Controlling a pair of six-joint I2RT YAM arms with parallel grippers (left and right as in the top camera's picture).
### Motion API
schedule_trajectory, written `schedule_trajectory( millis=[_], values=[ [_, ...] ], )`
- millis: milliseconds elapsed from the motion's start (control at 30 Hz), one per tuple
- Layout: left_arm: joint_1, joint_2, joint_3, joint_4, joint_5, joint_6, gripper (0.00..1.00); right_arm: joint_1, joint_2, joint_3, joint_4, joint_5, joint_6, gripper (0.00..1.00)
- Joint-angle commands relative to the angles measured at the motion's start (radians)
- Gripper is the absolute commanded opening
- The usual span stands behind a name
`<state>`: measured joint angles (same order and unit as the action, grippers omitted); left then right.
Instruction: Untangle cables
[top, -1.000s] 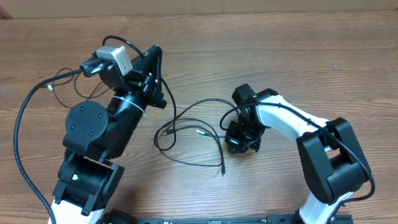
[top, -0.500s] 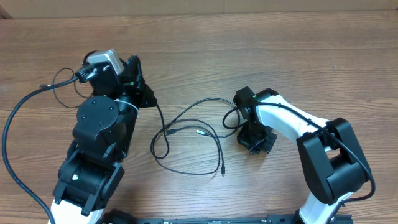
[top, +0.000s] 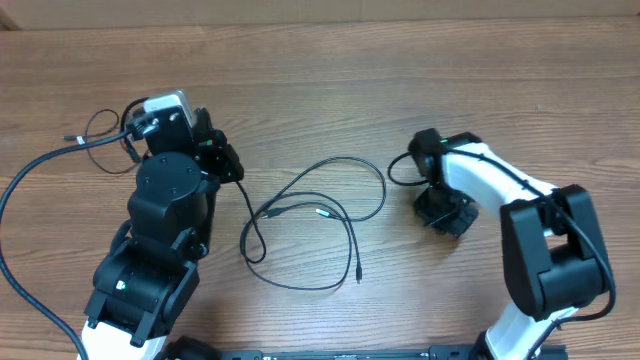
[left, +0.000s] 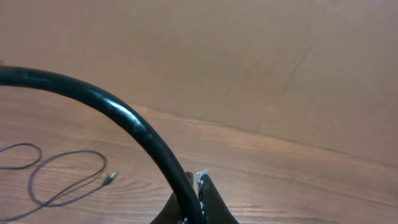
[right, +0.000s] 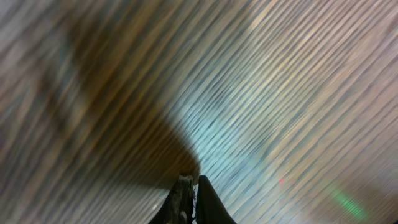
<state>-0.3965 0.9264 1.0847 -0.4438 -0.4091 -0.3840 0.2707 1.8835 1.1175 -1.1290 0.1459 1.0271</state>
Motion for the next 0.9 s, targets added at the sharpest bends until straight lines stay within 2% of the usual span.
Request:
schedule_trajectory(
  millis=[0, 33, 100, 133, 167, 500, 600, 667, 867],
  values=[
    [0.006, -0.005, 0.013, -0.018, -0.043, 0.026, 0.05, -0.024, 0.002, -0.006, 0.019, -0.089, -0.069, 0.05],
    [0.005, -0.003, 0.013, -0.025, -0.042, 0.026, 0.05, -0.024, 0.002, -0.006, 0.029, -0.127, -0.107, 0.13],
    [0.005, 0.011, 0.013, -0.043, -0.038, 0.026, 0.05, -0.020, 0.002, -0.006, 0.049, -0.263, -0.217, 0.47],
    [0.005, 0.018, 0.013, -0.048, -0.033, 0.026, 0.05, -0.015, 0.002, -0.006, 0.051, -0.325, -0.257, 0.58],
    [0.005, 0.032, 0.013, -0.053, -0.022, 0.026, 0.05, -0.009, 0.002, -0.006, 0.050, -0.377, -0.282, 0.65],
    [0.006, 0.103, 0.013, -0.044, 0.034, 0.026, 0.06, 0.085, 0.002, -0.006, 0.004, -0.603, -0.303, 0.66],
    [0.006, 0.113, 0.013, -0.030, 0.038, 0.026, 0.07, 0.132, 0.002, -0.006, 0.015, -0.708, -0.303, 0.57],
    [0.006, 0.113, 0.013, -0.022, 0.038, 0.026, 0.07, 0.163, 0.002, -0.006, 0.022, -0.752, -0.298, 0.56],
    [0.005, 0.113, 0.013, -0.033, 0.044, 0.026, 0.06, 0.233, 0.002, -0.006, 0.027, -0.761, -0.148, 0.54]
  ],
)
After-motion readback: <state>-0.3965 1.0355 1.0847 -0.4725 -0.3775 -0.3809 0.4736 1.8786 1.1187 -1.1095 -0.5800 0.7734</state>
